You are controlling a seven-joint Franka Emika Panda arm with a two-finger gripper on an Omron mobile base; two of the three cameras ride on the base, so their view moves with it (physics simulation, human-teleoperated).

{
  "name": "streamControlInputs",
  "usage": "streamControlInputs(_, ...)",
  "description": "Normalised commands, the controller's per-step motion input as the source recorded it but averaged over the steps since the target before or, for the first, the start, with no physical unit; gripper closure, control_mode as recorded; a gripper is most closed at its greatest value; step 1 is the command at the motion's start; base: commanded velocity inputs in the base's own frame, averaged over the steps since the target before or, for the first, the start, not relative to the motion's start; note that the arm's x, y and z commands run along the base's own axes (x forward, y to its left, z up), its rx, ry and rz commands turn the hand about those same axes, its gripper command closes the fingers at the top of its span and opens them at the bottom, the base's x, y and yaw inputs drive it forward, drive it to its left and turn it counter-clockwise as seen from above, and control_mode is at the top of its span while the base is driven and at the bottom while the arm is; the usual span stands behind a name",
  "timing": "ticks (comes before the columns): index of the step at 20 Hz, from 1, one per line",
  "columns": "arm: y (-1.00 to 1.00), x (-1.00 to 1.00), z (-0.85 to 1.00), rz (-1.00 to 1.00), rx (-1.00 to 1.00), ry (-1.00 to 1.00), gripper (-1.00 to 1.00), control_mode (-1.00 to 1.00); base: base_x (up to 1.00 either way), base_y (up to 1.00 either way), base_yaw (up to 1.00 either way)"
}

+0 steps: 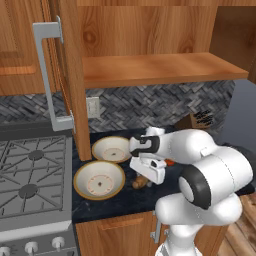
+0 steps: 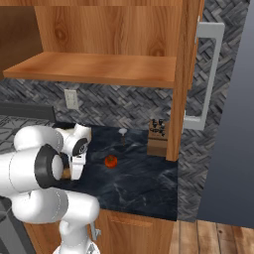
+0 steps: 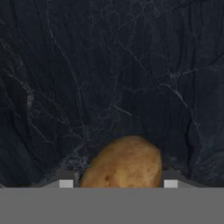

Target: Pick both bowls and place them on the counter. Then place the tomato in one bowl and place the potato in the other bowl.

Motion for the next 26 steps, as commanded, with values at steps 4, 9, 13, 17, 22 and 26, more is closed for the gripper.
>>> streamControlInputs(4,0.06,-0.53,0.25,0.0,0.0,-0.04,1.0,-1.0,0.0,0.0,0.0)
streamControlInputs(9,0.14,-0.39,0.36,0.0,0.0,-0.13,1.0,-1.0,0.0,0.0,0.0)
streamControlInputs(13,0.05,-0.22,0.47,0.0,0.0,-0.1,1.0,-1.0,0.0,0.0,0.0)
streamControlInputs(17,0.02,-0.23,0.58,0.0,0.0,-0.1,1.0,-1.0,0.0,0.0,0.0)
streamControlInputs(22,0.17,-0.15,0.53,-0.02,0.0,-0.05,1.0,-1.0,0.0,0.0,0.0)
streamControlInputs(26,0.55,0.01,0.37,-0.05,0.0,-0.08,1.0,-1.0,0.0,0.0,0.0)
